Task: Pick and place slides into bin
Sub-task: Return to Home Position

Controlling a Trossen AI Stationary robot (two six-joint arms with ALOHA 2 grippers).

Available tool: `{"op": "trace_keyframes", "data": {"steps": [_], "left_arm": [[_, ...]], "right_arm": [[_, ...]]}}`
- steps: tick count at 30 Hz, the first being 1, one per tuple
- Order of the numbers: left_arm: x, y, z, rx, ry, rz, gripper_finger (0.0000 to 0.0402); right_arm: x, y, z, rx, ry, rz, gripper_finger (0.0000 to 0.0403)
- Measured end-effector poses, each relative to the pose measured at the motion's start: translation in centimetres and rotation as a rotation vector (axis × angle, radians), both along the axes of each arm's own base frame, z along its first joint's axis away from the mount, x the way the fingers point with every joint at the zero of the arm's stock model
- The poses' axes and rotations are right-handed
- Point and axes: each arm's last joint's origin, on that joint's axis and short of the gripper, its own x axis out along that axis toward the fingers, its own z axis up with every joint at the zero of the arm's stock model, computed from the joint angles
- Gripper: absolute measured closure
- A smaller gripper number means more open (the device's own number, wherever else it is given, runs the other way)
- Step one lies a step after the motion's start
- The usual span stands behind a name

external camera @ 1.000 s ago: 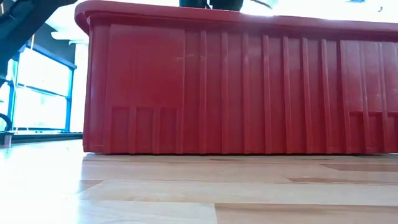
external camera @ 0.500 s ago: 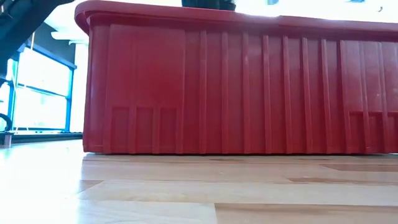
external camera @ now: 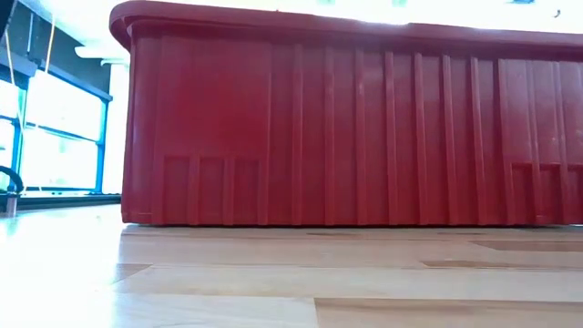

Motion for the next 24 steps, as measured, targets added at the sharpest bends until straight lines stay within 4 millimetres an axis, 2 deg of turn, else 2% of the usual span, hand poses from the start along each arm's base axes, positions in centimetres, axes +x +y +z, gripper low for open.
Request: {"op": "trace_keyframes", "data": {"steps": [7,10,12,14,17,21,24], "left_arm": [[-4.8,-4.4,2.3,-0.029,-0.013,-0.141,0.0273],[-6.0,-6.3,2.6,-0.097,-0.007,-0.14,0.0272],[-6.4,-7.2,2.7,-0.087,-0.03,-0.158,0.0273],[-6.8,-8.0,3.0,-0.088,-0.068,-0.152,0.0274],[-8.0,-8.8,4.3,-0.1,-0.168,-0.164,0.0275],[-11.0,-9.6,6.7,-0.038,-0.35,-0.197,0.0275],[-13.7,-10.4,7.9,0.051,-0.453,-0.23,0.0275]], "right_arm": [[-1.7,0.7,0.1,0.059,0.123,0.197,0.0208],[-1.7,1.2,0.4,0.119,0.093,0.174,0.0208],[-1.3,1.1,0.7,0.098,0.041,0.201,0.0208],[-1.2,0.7,1.5,0.086,-0.033,0.22,0.0208],[-1.7,0.2,3.8,0.111,-0.208,0.303,0.0208],[-3.6,-1.1,7.4,0.117,-0.489,0.457,0.0208],[-5.1,-2.7,7.9,0.115,-0.627,0.506,0.0208]]}}
